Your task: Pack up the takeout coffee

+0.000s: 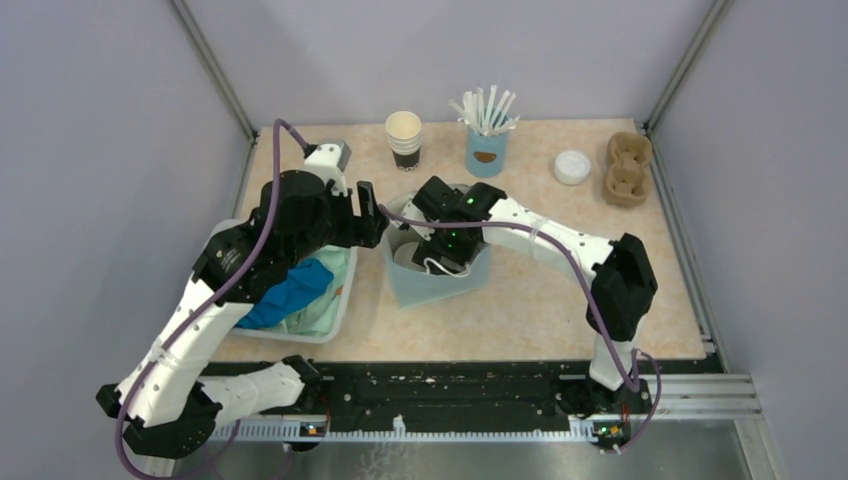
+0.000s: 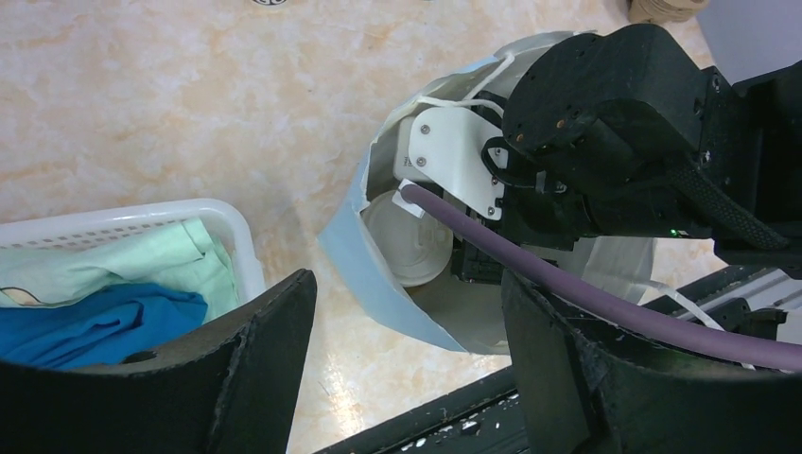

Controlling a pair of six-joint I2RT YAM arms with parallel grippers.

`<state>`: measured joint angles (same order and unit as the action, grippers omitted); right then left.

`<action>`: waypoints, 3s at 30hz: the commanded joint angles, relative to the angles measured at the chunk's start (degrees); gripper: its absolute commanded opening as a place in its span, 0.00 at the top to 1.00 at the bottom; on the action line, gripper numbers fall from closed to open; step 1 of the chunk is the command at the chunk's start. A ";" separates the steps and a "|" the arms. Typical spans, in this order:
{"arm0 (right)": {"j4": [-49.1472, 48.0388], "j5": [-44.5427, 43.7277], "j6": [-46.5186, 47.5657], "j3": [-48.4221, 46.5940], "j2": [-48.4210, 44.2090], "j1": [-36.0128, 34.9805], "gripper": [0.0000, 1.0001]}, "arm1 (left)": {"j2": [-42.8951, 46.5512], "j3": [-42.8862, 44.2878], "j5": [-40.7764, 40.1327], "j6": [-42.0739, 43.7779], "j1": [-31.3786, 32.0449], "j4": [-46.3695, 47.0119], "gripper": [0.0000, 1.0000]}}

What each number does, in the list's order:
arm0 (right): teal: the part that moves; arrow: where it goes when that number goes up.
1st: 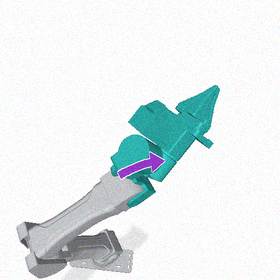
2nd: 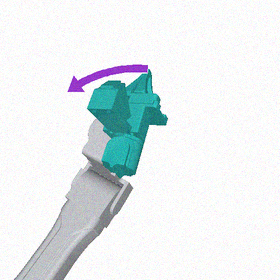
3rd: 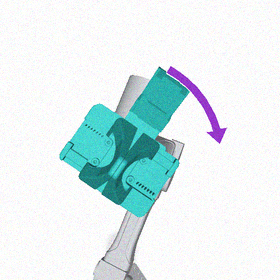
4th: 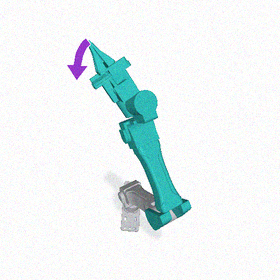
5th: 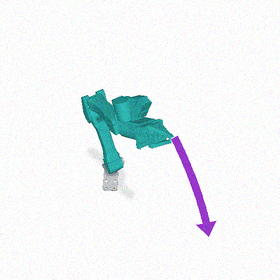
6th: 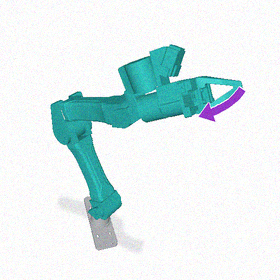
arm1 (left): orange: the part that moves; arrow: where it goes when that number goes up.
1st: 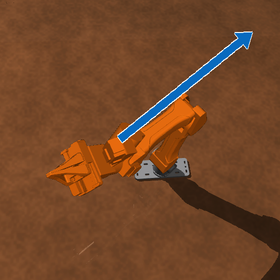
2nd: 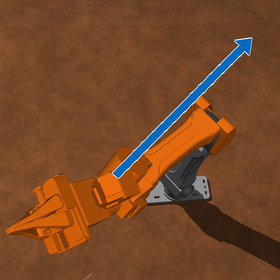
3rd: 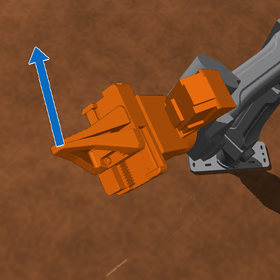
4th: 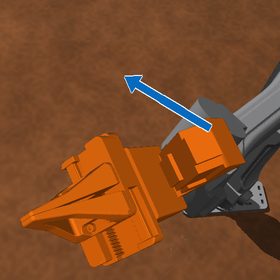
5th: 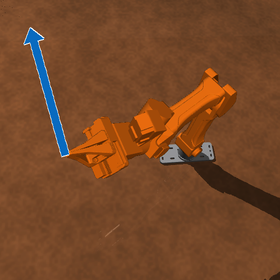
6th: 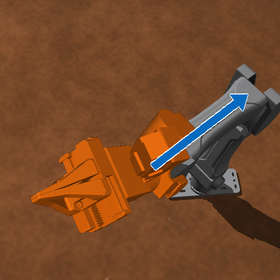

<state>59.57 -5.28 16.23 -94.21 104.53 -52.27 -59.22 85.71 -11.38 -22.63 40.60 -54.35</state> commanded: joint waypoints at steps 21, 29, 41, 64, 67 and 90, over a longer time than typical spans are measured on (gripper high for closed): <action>8.14 -0.30 -15.01 -14.61 -13.30 -1.96 0.01 | 4.95 -4.76 4.66 -7.36 0.28 3.33 0.22; -1.10 -1.43 -15.77 -1.93 -17.74 -1.96 0.02 | 1.42 -5.88 6.69 -8.30 0.27 5.84 0.19; -3.45 -1.61 -21.63 1.02 -20.71 -1.96 0.03 | -1.56 -7.21 11.04 -11.94 0.28 7.56 0.19; -1.16 -1.10 -29.71 -8.56 -20.22 -0.16 0.06 | -16.37 -2.00 22.90 -10.68 -0.03 12.16 0.46; -2.03 -0.62 -31.18 -7.52 -20.39 1.27 0.06 | -20.19 -0.19 23.45 -9.52 -0.28 10.57 0.59; 6.33 22.39 -34.79 -8.28 -18.85 8.64 0.04 | -30.71 10.71 21.37 -6.63 -2.45 7.90 0.88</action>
<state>63.59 17.50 -17.10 -95.79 86.02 -43.99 -89.43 94.04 10.24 -29.87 38.72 -46.78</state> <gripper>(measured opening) 0.966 0.118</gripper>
